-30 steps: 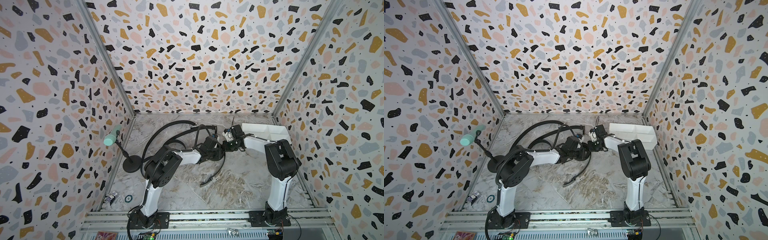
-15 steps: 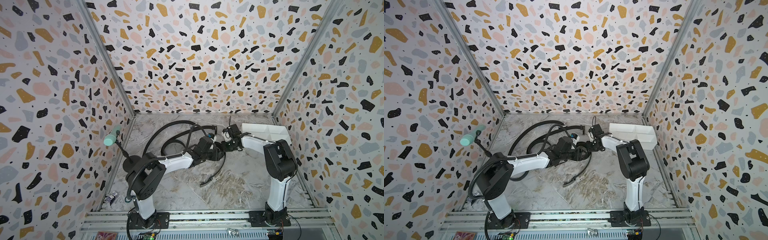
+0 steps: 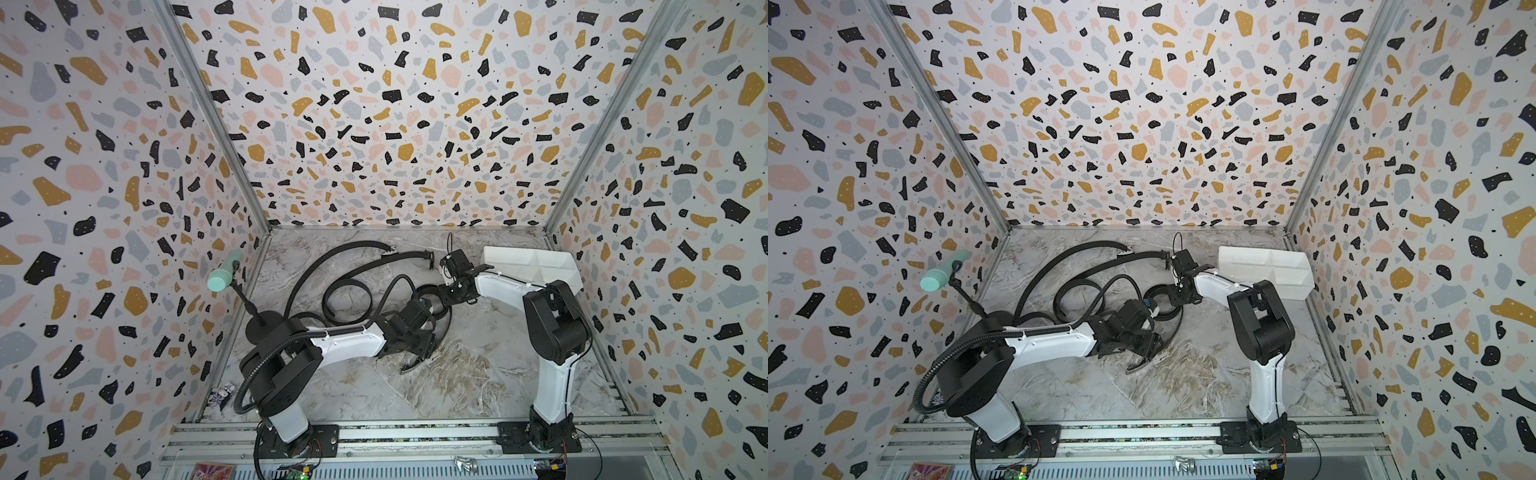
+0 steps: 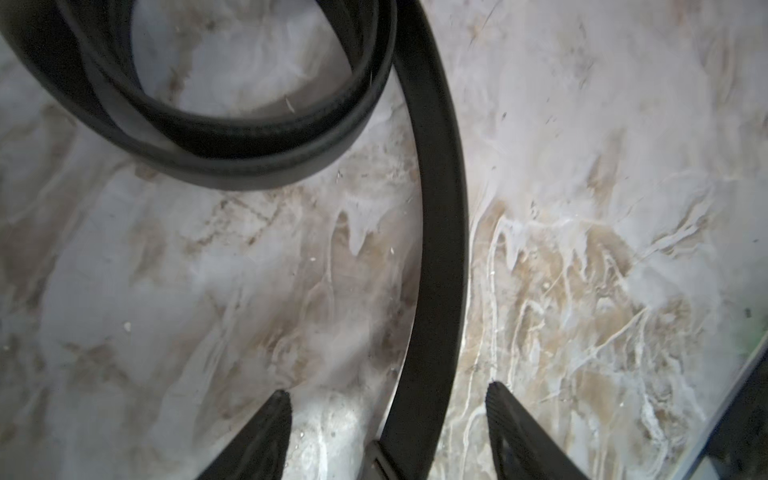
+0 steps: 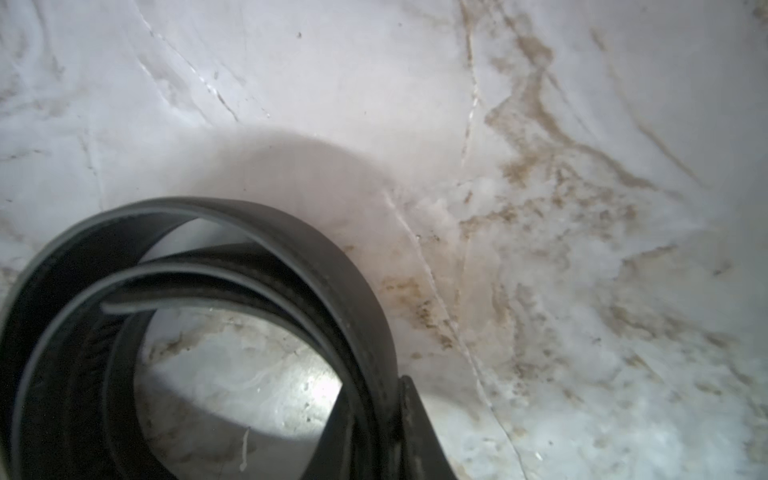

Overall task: Place the belts into the storage roll
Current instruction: Roll the belt at the center of the board.

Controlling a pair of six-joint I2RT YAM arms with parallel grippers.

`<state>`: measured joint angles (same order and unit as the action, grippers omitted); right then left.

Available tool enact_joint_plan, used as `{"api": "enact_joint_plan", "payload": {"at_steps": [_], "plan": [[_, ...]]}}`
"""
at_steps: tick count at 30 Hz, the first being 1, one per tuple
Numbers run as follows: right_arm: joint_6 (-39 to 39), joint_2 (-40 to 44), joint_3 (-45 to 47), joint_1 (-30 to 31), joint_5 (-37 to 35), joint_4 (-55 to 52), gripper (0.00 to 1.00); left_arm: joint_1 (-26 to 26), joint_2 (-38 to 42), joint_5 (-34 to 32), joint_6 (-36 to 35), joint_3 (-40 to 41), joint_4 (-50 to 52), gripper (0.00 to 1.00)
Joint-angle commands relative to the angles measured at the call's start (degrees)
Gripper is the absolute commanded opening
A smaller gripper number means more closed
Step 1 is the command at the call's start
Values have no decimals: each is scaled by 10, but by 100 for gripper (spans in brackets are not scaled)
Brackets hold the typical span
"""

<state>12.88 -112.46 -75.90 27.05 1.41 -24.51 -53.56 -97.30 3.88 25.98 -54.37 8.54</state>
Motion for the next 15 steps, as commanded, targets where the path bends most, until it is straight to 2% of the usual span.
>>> {"api": "enact_joint_plan", "payload": {"at_steps": [1,10,15], "plan": [[-16,7,36,-2,-42,-88,17,-17,-28,-27,-29,-11,35,71],[-21,-13,42,0,-60,-99,18,-13,-70,-198,-46,-44,100,72],[-16,30,103,-7,-67,-113,18,14,-104,-239,-53,-84,101,75]]}}
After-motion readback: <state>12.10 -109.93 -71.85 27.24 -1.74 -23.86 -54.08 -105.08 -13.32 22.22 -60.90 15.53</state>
